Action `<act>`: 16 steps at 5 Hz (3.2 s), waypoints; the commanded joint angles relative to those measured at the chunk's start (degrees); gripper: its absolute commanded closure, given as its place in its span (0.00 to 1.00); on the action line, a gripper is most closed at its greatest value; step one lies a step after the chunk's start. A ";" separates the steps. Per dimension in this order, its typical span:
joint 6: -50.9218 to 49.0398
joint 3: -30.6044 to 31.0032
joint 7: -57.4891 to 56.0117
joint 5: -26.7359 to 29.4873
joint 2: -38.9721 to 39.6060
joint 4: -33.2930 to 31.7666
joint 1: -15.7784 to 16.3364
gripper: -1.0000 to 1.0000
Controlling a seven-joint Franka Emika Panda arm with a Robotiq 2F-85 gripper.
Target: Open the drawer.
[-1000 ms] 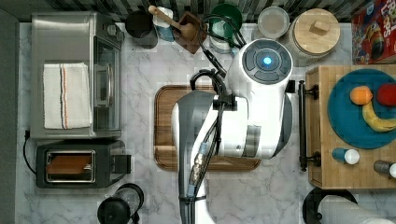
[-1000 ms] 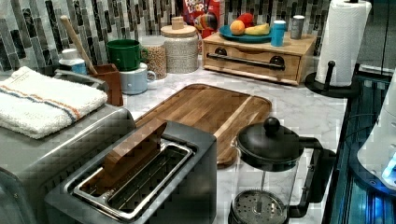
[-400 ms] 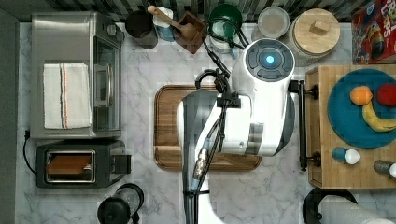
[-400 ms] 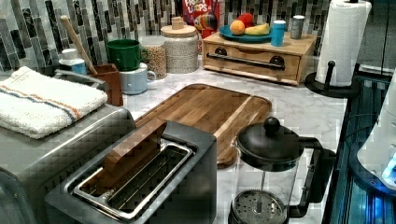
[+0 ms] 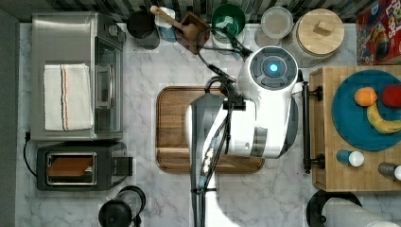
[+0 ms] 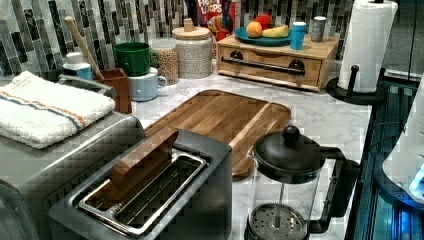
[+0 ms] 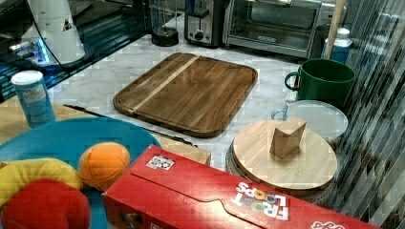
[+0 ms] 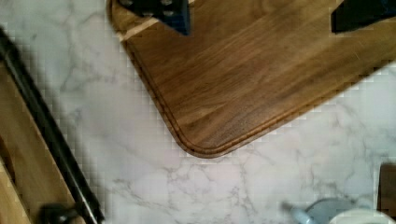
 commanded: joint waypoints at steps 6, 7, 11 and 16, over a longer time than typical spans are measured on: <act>15.28 -5.30 -40.59 -6.98 5.59 -3.66 -9.42 0.00; 17.93 -5.98 -42.07 -8.80 6.70 -3.90 -9.62 0.00; 28.76 -6.17 -40.90 -10.77 14.64 -3.24 -12.72 0.00; 32.52 -7.48 -35.07 -10.65 17.53 -7.06 -10.92 0.00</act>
